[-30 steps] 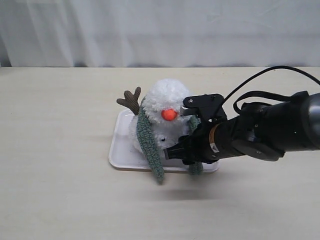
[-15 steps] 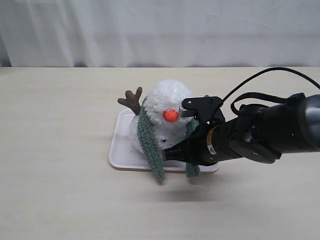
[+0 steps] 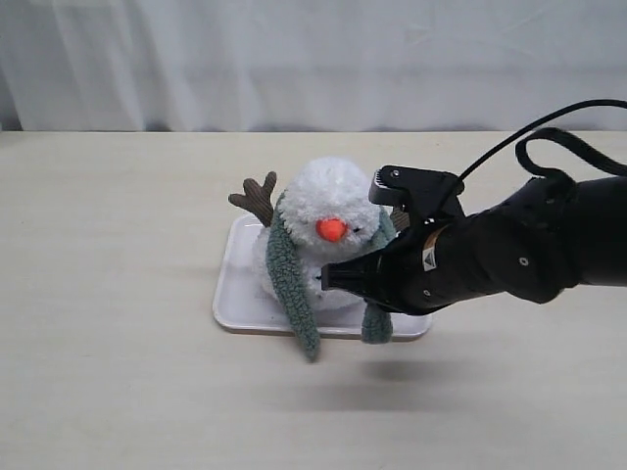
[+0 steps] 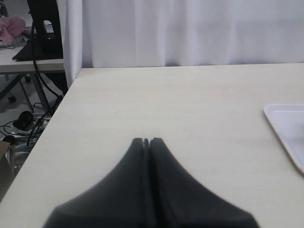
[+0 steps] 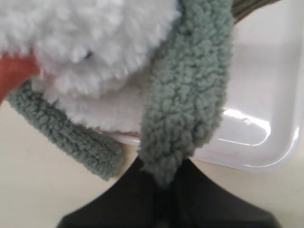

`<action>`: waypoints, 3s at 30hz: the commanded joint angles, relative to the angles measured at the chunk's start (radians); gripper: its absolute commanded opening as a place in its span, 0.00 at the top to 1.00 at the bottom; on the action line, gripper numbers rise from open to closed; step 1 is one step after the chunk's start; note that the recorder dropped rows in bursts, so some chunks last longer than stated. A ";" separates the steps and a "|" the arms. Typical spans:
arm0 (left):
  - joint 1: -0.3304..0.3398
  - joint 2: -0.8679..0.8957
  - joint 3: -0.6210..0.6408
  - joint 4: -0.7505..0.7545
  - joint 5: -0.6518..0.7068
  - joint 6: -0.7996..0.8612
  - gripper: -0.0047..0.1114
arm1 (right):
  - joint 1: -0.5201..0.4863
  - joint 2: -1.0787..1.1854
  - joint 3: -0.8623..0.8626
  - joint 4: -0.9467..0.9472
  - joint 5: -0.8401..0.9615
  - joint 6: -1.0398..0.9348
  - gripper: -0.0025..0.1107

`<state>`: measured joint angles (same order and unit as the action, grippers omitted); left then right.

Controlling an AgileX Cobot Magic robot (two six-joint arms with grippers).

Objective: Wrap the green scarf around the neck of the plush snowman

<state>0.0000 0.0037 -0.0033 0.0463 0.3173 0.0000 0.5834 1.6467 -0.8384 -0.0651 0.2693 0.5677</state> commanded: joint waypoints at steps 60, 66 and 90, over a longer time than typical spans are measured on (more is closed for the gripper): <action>-0.001 -0.004 0.003 -0.004 -0.009 0.000 0.96 | 0.187 0.187 0.004 0.521 -0.214 -0.557 0.43; -0.001 -0.004 0.003 -0.004 -0.009 0.000 0.96 | 0.187 0.219 0.002 0.521 -0.279 -0.580 0.43; -0.001 -0.004 0.003 -0.004 -0.009 0.000 0.96 | 0.187 0.219 0.002 0.521 -0.183 -0.704 0.94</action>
<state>0.0000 0.0037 -0.0033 0.0463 0.3173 0.0000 0.7692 1.8656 -0.8384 0.4619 0.0177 -0.1118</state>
